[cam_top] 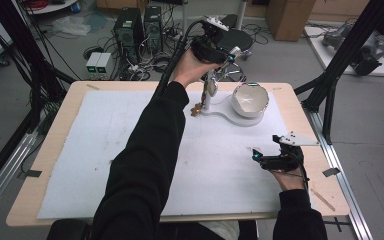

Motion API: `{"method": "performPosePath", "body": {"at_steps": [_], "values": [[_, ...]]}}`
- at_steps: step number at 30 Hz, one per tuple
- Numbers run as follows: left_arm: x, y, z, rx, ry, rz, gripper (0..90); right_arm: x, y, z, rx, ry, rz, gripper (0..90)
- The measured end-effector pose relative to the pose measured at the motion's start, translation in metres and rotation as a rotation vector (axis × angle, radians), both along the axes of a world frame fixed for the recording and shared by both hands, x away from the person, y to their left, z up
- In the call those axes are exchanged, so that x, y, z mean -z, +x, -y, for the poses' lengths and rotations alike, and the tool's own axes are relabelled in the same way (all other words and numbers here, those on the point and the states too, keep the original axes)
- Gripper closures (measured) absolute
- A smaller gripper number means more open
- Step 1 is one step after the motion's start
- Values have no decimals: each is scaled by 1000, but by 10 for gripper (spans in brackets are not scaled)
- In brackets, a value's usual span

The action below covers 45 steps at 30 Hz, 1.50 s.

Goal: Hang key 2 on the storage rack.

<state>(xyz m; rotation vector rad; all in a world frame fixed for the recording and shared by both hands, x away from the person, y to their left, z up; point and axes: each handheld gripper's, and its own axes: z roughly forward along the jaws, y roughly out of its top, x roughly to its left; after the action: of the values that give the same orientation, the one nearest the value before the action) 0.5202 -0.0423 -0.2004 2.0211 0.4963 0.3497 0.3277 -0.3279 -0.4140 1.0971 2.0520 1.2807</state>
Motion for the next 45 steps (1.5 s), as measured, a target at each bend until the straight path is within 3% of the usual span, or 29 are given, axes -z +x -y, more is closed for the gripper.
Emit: {"method": "performPosePath", "body": {"at_steps": [6, 9, 14, 16, 23, 26, 32, 37, 39, 42, 45], "values": [[4, 9, -2, -41, -38, -9, 744, 0, -1, 2, 5, -4, 7, 14], [3, 14, -6, -80, -94, -15, 744, -1, -2, 3, 8, -1, 6, 14], [7, 22, -10, -120, -90, -31, 744, -1, -2, 3, 9, -1, 11, 14], [9, 24, -9, -118, -113, -36, 744, -1, -2, 3, 11, -1, 11, 14], [10, 23, -4, -102, -118, -40, 744, 0, -2, 3, 11, -2, 7, 14], [10, 23, -4, -118, -105, -26, 744, 0, -2, 3, 8, -5, 4, 14], [16, 29, -4, -154, -85, -39, 743, -1, -2, 3, 5, 0, 7, 14], [19, 29, -2, -138, -78, -42, 737, -1, -2, 4, 6, -3, 11, 14], [18, 29, -2, -144, -104, -67, 606, -1, -2, 4, 8, -3, 11, 14], [17, 28, -6, -137, -106, -85, 433, -1, -2, 4, 9, -2, 11, 14], [17, 23, -11, -139, -97, -43, 248, -1, -2, 4, 10, -1, 11, 14]]}}
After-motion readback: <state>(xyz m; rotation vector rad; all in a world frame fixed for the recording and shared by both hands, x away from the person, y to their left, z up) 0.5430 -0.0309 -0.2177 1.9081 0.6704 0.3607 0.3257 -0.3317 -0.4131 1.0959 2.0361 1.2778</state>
